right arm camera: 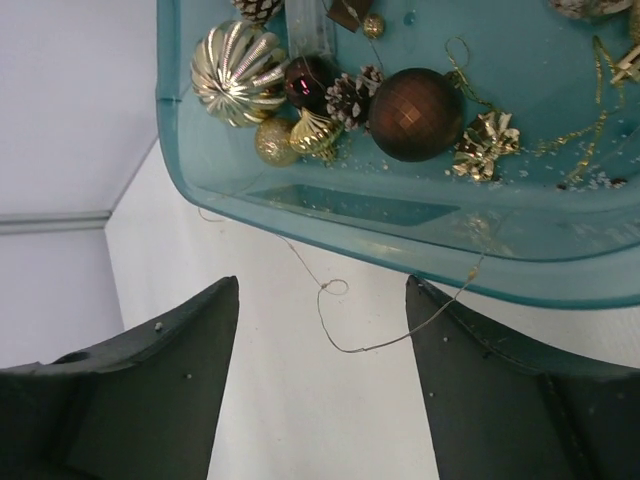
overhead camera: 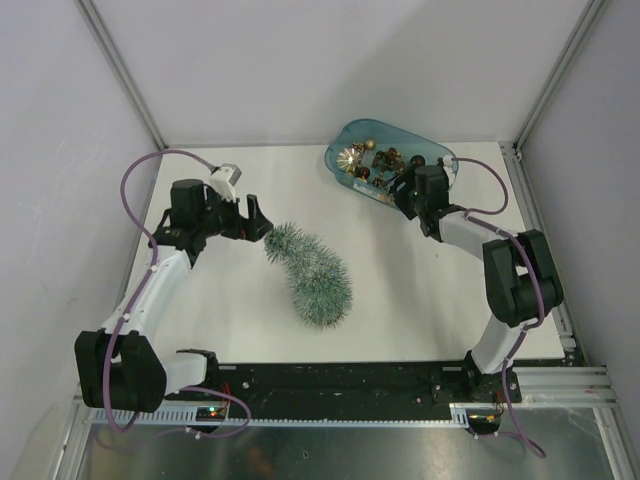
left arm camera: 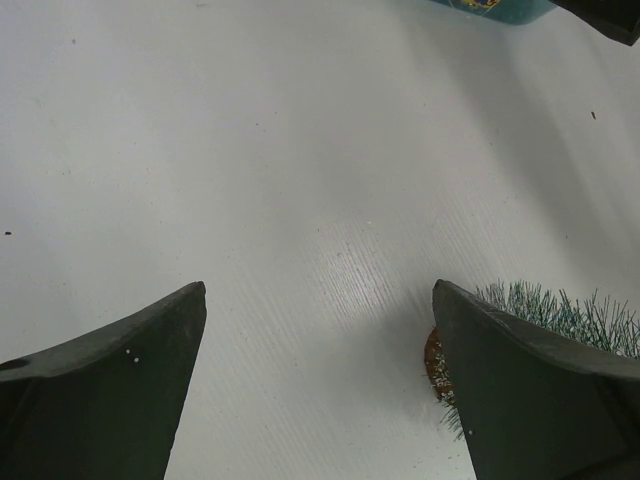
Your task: Decorate the small christmas tree
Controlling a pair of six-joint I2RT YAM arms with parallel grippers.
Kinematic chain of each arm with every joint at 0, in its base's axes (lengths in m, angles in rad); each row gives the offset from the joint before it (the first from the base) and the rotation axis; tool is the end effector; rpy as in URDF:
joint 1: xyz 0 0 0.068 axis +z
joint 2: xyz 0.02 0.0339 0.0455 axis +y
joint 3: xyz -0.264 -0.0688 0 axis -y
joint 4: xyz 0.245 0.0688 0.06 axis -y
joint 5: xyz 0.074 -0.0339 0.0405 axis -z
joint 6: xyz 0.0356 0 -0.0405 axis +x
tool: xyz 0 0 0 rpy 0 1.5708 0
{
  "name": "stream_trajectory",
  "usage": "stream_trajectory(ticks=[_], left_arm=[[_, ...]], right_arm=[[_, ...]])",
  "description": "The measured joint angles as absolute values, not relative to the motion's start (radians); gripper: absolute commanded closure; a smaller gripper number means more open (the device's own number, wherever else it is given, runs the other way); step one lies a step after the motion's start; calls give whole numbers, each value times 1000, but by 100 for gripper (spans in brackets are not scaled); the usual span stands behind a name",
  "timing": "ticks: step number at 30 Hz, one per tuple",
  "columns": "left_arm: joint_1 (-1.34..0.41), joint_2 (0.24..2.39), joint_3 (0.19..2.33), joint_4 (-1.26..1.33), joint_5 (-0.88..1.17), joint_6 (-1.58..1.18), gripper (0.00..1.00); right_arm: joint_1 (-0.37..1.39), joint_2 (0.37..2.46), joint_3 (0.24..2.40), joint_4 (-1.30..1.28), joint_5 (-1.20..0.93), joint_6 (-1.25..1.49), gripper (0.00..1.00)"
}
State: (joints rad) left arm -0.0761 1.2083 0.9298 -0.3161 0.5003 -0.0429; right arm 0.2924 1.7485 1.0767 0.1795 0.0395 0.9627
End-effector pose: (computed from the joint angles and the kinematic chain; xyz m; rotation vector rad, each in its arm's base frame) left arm 0.2635 -0.0372 0.2917 0.3235 2.1198 -0.6090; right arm 0.3761 0.1117 0.2160 0.7294 2.0173 0.7194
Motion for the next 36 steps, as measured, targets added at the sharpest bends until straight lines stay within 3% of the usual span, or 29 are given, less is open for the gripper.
stream_trajectory(ticks=[17,36], left_arm=[[-76,1208,929,-316,489,-25,0],[-76,1196,903,-316,472,-25,0]], right_arm=[[292,1794,1077,288,53,1013,97],[303,1781,1079,402,83,929,100]])
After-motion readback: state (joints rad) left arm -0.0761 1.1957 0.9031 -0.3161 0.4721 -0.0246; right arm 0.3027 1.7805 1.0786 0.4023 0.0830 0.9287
